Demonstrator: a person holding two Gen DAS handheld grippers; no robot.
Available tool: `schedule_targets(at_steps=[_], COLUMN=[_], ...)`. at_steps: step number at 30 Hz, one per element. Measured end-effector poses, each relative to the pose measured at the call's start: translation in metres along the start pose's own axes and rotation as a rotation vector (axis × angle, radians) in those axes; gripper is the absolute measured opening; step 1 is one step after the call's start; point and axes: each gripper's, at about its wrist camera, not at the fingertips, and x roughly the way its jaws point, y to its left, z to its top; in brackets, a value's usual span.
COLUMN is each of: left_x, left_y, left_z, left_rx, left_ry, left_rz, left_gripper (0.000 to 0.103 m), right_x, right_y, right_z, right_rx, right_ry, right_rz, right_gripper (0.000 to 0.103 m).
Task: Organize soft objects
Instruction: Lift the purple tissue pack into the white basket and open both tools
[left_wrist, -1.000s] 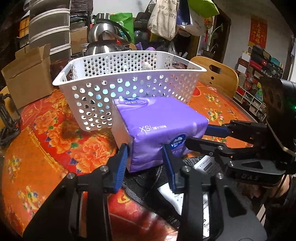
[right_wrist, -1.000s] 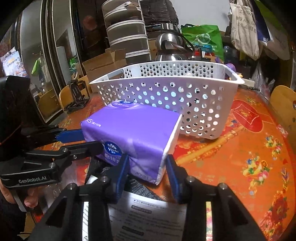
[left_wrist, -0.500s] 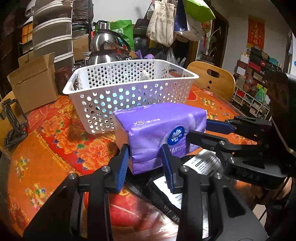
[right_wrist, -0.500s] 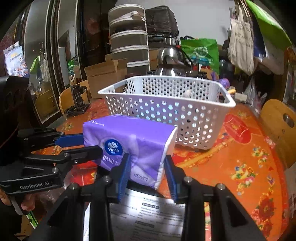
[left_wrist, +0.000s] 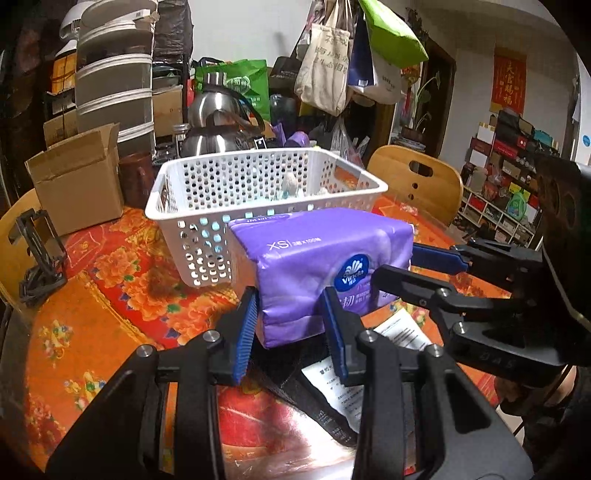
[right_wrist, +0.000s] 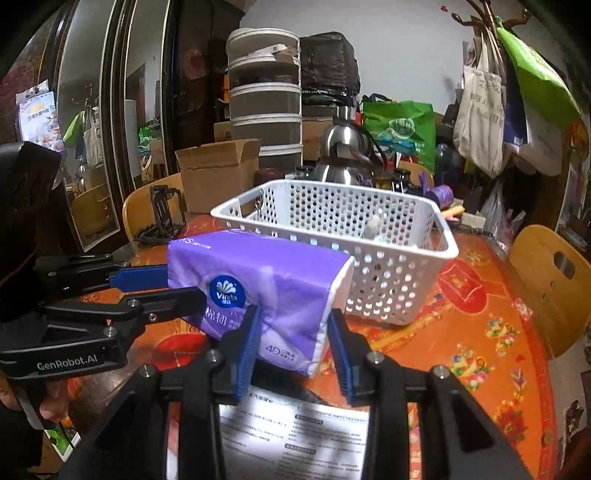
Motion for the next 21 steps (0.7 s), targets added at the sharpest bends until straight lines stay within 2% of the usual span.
schedule_targets(at_steps=[6,9,15,21], left_x=[-0.015,-0.023,-0.027,-0.005], left_y=[0.005,0.009,0.017,0.031], left_z=[0.019,0.039,0.092,0.149], left_rx=[-0.011,-0.017,-0.004,0.001], left_ry=[-0.040,-0.067,-0.112,-0.107], left_rz=[-0.005,-0.004,0.014,0.012], left_gripper=[0.032,0.032,0.032,0.033], right_x=[-0.009,-0.010,-0.005,0.028], right_y=[0.000,-0.007,-0.019,-0.045], right_z=[0.024,0.050,0.098,0.135], right_rx=[-0.016,-0.008,-0.022,0.007], right_ry=[-0.033,-0.053,-0.076,-0.054], right_rz=[-0.007,0.007,0.000,0.000], right_gripper=[0.036,0.036,0.036,0.036])
